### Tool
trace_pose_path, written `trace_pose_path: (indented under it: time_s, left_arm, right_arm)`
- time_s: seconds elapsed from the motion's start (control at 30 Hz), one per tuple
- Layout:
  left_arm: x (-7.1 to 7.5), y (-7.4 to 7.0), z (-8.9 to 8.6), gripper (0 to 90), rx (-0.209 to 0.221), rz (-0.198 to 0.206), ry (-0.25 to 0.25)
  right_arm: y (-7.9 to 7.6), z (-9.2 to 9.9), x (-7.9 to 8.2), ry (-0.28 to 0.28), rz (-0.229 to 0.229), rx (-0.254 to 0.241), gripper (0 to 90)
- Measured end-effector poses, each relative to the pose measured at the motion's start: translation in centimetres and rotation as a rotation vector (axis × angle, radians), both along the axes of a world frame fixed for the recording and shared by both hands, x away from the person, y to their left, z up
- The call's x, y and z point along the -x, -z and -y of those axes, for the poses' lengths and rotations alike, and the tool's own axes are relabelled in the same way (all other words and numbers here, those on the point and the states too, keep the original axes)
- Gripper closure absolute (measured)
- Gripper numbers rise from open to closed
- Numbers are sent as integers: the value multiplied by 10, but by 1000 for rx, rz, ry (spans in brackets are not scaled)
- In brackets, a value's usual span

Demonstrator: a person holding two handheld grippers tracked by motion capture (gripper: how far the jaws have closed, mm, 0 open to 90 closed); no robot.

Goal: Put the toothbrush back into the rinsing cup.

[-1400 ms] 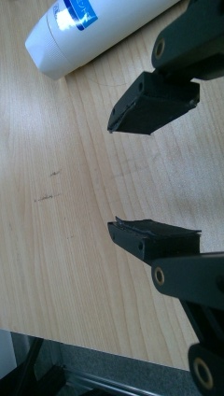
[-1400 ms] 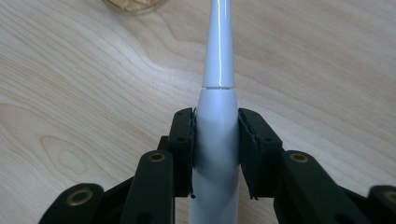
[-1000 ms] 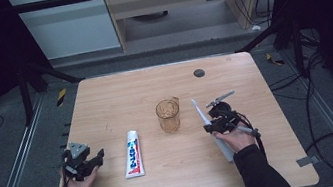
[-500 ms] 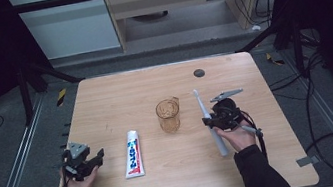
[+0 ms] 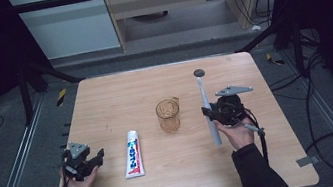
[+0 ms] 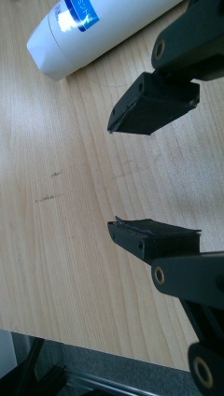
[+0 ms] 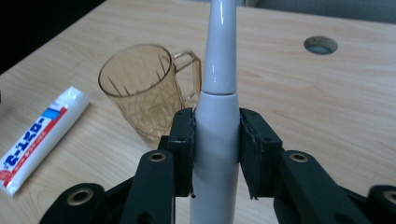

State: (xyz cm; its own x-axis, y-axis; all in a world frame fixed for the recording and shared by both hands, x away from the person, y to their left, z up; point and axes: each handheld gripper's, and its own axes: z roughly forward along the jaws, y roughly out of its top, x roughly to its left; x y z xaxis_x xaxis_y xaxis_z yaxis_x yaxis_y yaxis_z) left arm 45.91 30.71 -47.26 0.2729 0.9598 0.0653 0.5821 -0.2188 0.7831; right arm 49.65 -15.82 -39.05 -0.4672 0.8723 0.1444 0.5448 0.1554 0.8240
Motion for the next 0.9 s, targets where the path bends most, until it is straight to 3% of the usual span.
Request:
trace_pose_path:
  time_s: [0.03, 0.27, 0.9]
  left_arm:
    - [0, 0, 0, 445, 0, 0, 0]
    - [0, 0, 0, 445, 2, -1, 1]
    - [0, 0, -1, 445, 8, -2, 1]
  right_arm:
    - [-3, -1, 0, 12, 28, -17, 679]
    - [-12, -5, 1, 30, 104, -66, 679]
    - [-26, -23, -12, 80, 254, -151, 679]
